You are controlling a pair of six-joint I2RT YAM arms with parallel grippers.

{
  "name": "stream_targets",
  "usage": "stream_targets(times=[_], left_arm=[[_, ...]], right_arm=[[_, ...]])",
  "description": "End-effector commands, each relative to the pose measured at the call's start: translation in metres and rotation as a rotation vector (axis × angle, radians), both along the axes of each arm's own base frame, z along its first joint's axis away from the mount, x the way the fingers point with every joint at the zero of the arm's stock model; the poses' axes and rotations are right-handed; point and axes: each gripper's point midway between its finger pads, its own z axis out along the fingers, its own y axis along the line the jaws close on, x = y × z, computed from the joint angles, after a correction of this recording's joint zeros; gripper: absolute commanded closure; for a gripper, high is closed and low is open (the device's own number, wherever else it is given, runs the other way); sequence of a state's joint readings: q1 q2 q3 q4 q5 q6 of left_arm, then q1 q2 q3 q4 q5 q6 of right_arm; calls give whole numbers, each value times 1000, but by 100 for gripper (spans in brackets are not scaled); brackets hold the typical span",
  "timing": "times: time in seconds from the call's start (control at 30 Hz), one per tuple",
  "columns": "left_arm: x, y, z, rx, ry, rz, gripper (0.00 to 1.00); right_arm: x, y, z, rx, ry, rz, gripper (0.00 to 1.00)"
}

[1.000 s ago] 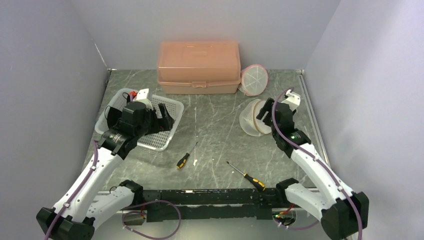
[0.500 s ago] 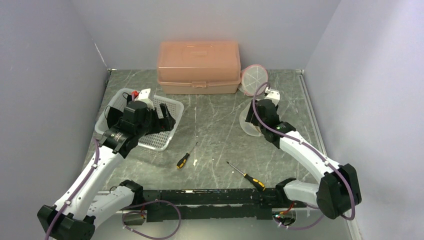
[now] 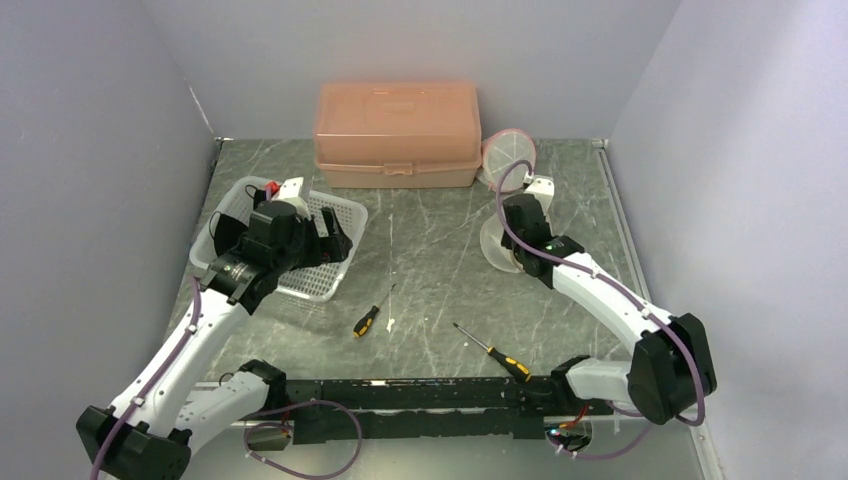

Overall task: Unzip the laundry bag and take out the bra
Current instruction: Move the laundry bag to the center of the board.

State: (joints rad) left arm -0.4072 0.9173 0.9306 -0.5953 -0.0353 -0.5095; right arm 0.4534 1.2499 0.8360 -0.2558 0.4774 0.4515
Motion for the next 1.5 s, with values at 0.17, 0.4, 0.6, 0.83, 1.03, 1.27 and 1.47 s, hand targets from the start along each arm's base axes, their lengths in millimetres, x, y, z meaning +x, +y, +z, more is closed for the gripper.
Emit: stream_targets(times=[0.17,0.4,0.6,0.83,1.03,1.27,1.47], left_arm=[[3,-3,12,-13,-36,-10,6],[4,-1,14,-11,-43,-4,6],[2,0,15,-8,-48,-1,6],[1,-5,16,-11,-53,-38,6],[-1,-18,15,-38,-55,-107,6],[-2,-48,19,-161,-42,-210,6],[-6,-96,22,-352,-22,-321,11]], right_arm=[[-19,25,68,-29,-89,61,100],[-43,59,77,-17,-20,106,100],[-46,96,74,42,20,94,100],[-40,146,50,58,122,137,100],[-40,158,52,88,112,211,52],[-51,139,80,153,45,221,20],[-67,79,98,260,-117,150,20]])
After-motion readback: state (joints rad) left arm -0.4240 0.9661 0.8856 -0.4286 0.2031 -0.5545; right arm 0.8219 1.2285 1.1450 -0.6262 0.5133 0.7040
